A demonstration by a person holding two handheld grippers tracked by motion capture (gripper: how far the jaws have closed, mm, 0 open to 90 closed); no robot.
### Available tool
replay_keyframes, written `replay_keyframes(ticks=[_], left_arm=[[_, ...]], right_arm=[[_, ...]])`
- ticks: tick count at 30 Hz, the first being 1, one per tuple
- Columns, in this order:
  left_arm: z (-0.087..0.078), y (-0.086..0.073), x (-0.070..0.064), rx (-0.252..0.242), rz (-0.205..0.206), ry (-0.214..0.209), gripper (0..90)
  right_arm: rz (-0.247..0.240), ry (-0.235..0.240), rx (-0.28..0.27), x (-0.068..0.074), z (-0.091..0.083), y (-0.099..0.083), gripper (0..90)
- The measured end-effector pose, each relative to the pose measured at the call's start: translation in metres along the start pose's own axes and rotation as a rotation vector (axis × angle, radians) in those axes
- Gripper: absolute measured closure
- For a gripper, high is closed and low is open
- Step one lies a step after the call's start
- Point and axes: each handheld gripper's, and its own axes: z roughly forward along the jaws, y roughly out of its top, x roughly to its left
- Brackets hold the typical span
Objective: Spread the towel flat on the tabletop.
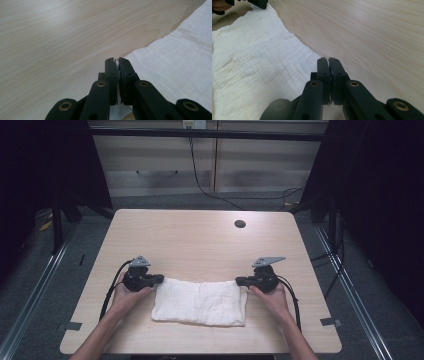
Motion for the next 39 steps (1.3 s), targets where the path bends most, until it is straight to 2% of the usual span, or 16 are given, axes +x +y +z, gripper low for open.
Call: replay_keyframes(ticks=[6, 12, 17, 19, 20, 22, 25, 27, 29, 35, 39], left_arm=[[-0.003, 0.001, -0.001, -0.024, -0.011, -0.012, 86.4], [-0.011, 0.006, -0.003, -0.068, -0.018, -0.024, 86.4], [-0.022, 0.019, -0.008, -0.13, -0.008, -0.035, 86.4], [-0.024, 0.024, -0.013, -0.154, -0.017, -0.046, 86.4], [-0.025, 0.026, -0.017, -0.162, -0.006, -0.052, 86.5], [-0.028, 0.031, -0.023, -0.171, 0.02, -0.058, 86.5], [-0.034, 0.04, -0.023, -0.214, 0.005, -0.061, 86.5], [-0.039, 0.047, -0.021, -0.228, 0.007, -0.048, 86.5], [-0.047, 0.056, -0.019, -0.252, 0.012, -0.045, 86.5], [-0.073, 0.092, -0.016, -0.32, 0.037, -0.002, 86.5], [-0.083, 0.112, -0.014, -0.339, 0.055, 0.025, 86.5]], right_arm=[[0.008, -0.003, -0.026, -0.002, -0.005, 0.002, 88.5], [0.007, -0.008, -0.059, -0.003, -0.011, 0.007, 88.5], [0.003, -0.019, -0.096, -0.005, -0.021, 0.014, 88.6], [0.008, -0.022, -0.113, -0.006, -0.025, 0.017, 88.6], [0.009, -0.026, -0.13, -0.006, -0.029, 0.019, 88.7], [0.005, -0.027, -0.132, -0.005, -0.031, 0.02, 88.7], [0.004, -0.041, -0.169, -0.006, -0.043, 0.028, 88.8], [0.006, -0.045, -0.174, -0.007, -0.045, 0.03, 88.8], [-0.001, -0.055, -0.191, -0.009, -0.053, 0.04, 88.8], [-0.04, -0.081, -0.226, -0.008, -0.071, 0.075, 89.0], [-0.059, -0.09, -0.248, -0.009, -0.079, 0.1, 89.0]])
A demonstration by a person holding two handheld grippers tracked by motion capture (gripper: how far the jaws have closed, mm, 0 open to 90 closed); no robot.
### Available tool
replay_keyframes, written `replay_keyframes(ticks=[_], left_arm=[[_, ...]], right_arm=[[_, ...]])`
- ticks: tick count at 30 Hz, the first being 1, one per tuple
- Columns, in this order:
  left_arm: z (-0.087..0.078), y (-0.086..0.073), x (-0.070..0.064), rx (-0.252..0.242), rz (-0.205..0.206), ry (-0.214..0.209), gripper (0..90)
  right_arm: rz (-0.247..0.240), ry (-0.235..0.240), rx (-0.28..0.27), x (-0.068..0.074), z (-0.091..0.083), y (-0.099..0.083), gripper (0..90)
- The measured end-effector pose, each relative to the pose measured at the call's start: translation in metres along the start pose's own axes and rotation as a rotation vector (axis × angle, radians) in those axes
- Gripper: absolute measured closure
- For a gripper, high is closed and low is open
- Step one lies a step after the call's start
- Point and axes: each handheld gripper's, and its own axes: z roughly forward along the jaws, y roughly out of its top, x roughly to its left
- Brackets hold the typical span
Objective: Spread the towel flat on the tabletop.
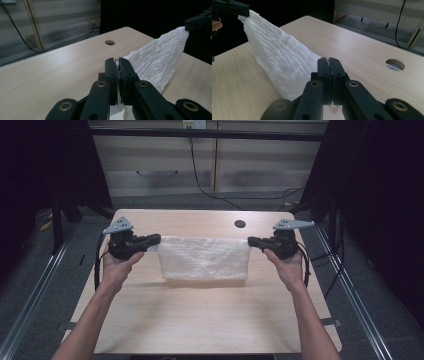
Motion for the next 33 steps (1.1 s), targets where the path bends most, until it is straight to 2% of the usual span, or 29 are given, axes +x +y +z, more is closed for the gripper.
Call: replay_keyframes(ticks=[1, 2, 6, 11, 15, 16, 18, 20, 23, 26, 30, 33], left_arm=[[0.0, 0.005, 0.001, -0.006, 0.002, 0.007, 86.5], [-0.001, 0.01, 0.003, -0.013, 0.003, 0.011, 86.5], [-0.001, 0.028, 0.008, -0.044, -0.014, 0.02, 86.5], [-0.001, 0.048, 0.015, -0.066, -0.013, 0.038, 86.6], [0.008, 0.061, 0.024, -0.072, -0.039, 0.042, 86.6], [0.01, 0.063, 0.025, -0.071, -0.042, 0.045, 86.6], [0.015, 0.068, 0.027, -0.067, -0.035, 0.051, 86.6], [0.016, 0.073, 0.029, -0.089, -0.043, 0.045, 86.5], [0.017, 0.076, 0.027, -0.093, -0.028, 0.033, 86.6], [0.015, 0.069, 0.021, -0.086, -0.01, 0.02, 86.6], [0.009, 0.055, 0.014, -0.089, -0.005, -0.002, 86.5], [0.003, 0.043, 0.006, -0.082, 0.01, -0.015, 86.5]], right_arm=[[-0.008, -0.003, -0.011, 0.0, -0.001, 0.013, 89.0], [-0.008, -0.003, -0.011, 0.0, -0.001, 0.013, 89.0], [-0.028, -0.018, -0.026, -0.003, -0.002, 0.037, 89.0], [-0.026, -0.046, -0.054, -0.013, -0.009, 0.067, 89.1], [-0.019, -0.064, -0.048, -0.02, -0.007, 0.078, 89.1], [-0.018, -0.079, -0.036, -0.025, -0.004, 0.084, 89.1], [-0.019, -0.081, -0.036, -0.027, -0.003, 0.086, 89.2], [-0.015, -0.095, -0.034, -0.031, 0.0, 0.091, 89.1], [0.001, -0.086, -0.058, -0.034, -0.001, 0.092, 89.1], [-0.014, -0.079, -0.056, -0.03, -0.003, 0.085, 89.1], [-0.027, -0.067, -0.038, -0.019, -0.01, 0.068, 89.1], [-0.042, -0.04, -0.033, -0.008, -0.017, 0.05, 89.1]])
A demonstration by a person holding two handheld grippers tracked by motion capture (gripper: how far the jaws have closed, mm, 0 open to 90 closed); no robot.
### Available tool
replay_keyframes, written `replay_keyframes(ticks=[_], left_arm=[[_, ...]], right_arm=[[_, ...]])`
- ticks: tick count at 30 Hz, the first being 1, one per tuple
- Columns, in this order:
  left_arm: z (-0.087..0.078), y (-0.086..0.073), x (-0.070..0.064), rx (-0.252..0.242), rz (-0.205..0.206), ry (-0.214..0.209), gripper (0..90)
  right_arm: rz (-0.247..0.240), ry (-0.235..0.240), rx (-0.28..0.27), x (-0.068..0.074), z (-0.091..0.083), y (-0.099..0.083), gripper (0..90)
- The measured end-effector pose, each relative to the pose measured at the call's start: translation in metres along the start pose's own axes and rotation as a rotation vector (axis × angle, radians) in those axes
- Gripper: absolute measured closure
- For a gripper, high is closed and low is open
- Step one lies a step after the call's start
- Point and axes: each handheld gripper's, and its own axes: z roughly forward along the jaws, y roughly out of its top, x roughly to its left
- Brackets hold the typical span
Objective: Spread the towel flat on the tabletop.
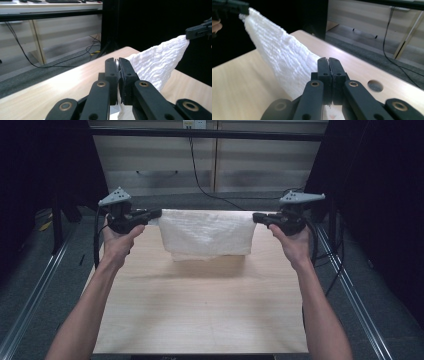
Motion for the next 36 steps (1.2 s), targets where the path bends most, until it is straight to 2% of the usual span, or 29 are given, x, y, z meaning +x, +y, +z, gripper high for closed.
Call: replay_keyframes(ticks=[3, 5, 8, 11, 12, 16, 18, 22, 23, 25, 27, 32, 34, 36], left_arm=[[-0.006, -0.013, -0.006, 0.02, 0.03, 0.0, 86.5], [-0.009, -0.023, -0.006, 0.02, 0.015, -0.002, 86.5], [-0.016, -0.038, -0.012, 0.021, 0.014, -0.018, 86.5], [-0.022, -0.056, -0.018, 0.025, 0.003, -0.026, 86.5], [-0.024, -0.063, -0.019, 0.034, 0.0, -0.04, 86.5], [-0.031, -0.093, -0.026, 0.067, -0.028, -0.05, 86.4], [-0.036, -0.108, -0.03, 0.102, -0.04, -0.059, 86.4], [-0.046, -0.133, -0.039, 0.141, -0.038, -0.081, 86.3], [-0.048, -0.139, -0.041, 0.139, -0.055, -0.089, 86.3], [-0.048, -0.148, -0.044, 0.157, -0.051, -0.087, 86.2], [-0.048, -0.155, -0.048, 0.174, -0.064, -0.102, 86.1], [-0.051, -0.169, -0.056, 0.231, -0.035, -0.117, 85.7], [-0.049, -0.177, -0.059, 0.273, -0.006, -0.102, 85.2], [-0.046, -0.185, -0.06, 0.299, -0.026, -0.122, 84.8]], right_arm=[[0.001, 0.015, 0.019, 0.008, -0.004, -0.021, 89.1], [0.004, 0.026, 0.036, 0.011, -0.005, -0.035, 89.1], [0.009, 0.055, 0.054, 0.021, -0.005, -0.057, 89.1], [0.009, 0.065, 0.067, 0.026, -0.003, -0.067, 89.1], [0.013, 0.071, 0.072, 0.028, -0.003, -0.073, 89.1], [0.04, 0.097, 0.099, 0.034, 0.001, -0.1, 89.1], [0.057, 0.116, 0.105, 0.038, 0.0, -0.114, 89.1], [0.066, 0.145, 0.113, 0.048, -0.003, -0.131, 88.8], [0.064, 0.154, 0.121, 0.051, -0.003, -0.135, 88.6], [0.048, 0.148, 0.154, 0.055, -0.002, -0.144, 88.3], [0.062, 0.158, 0.171, 0.058, 0.0, -0.153, 88.2], [0.049, 0.171, 0.205, 0.065, -0.001, -0.162, 87.2], [0.065, 0.178, 0.204, 0.067, -0.001, -0.167, 86.5], [0.063, 0.173, 0.231, 0.069, 0.001, -0.173, 84.6]])
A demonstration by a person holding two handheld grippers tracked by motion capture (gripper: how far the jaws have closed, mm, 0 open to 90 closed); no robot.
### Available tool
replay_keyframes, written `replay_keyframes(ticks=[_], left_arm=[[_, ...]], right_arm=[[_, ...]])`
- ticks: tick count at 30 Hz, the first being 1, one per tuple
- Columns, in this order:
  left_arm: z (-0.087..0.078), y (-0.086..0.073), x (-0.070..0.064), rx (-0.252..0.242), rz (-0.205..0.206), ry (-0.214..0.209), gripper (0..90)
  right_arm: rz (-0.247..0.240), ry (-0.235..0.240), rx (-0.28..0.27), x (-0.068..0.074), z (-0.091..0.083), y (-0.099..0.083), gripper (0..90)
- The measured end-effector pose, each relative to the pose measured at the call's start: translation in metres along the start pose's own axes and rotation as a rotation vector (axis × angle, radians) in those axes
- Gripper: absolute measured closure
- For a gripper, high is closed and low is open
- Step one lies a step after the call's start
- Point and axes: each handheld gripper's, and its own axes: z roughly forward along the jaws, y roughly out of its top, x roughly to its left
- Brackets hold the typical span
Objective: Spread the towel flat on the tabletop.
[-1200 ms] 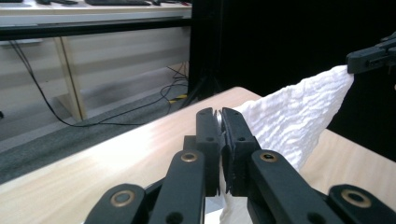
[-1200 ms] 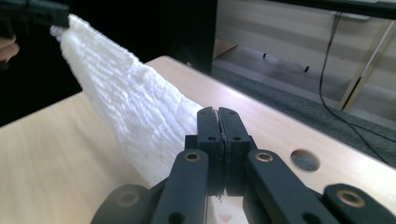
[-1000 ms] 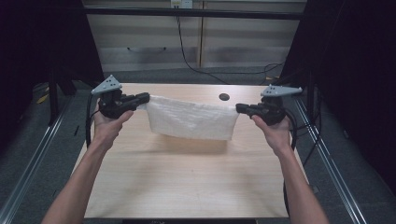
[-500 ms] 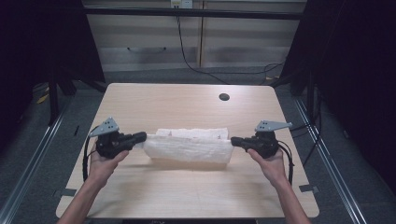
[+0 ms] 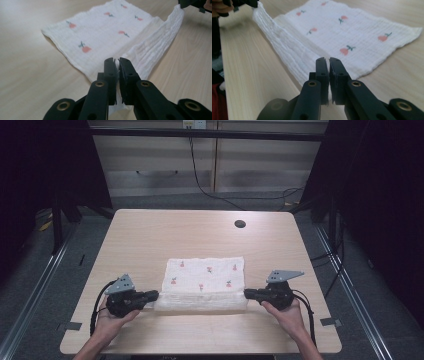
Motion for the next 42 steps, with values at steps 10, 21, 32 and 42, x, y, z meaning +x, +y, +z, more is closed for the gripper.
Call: replay_keyframes(ticks=[10, 21, 32, 42], left_arm=[[-0.01, 0.002, -0.01, -0.041, 0.001, -0.062, 74.8], [-0.007, 0.028, 0.013, -0.06, -0.021, 0.014, 68.3], [0.053, 0.039, 0.046, 0.033, -0.087, 0.071, 66.6], [0.07, 0.029, 0.044, 0.108, -0.032, 0.051, 73.0]], right_arm=[[0.022, 0.018, -0.002, 0.004, 0.001, -0.007, 75.9], [0.012, -0.024, -0.015, -0.007, 0.004, 0.007, 70.6], [0.015, -0.022, 0.046, -0.03, 0.04, 0.026, 67.5], [0.022, -0.025, 0.078, -0.04, 0.062, 0.017, 74.9]])
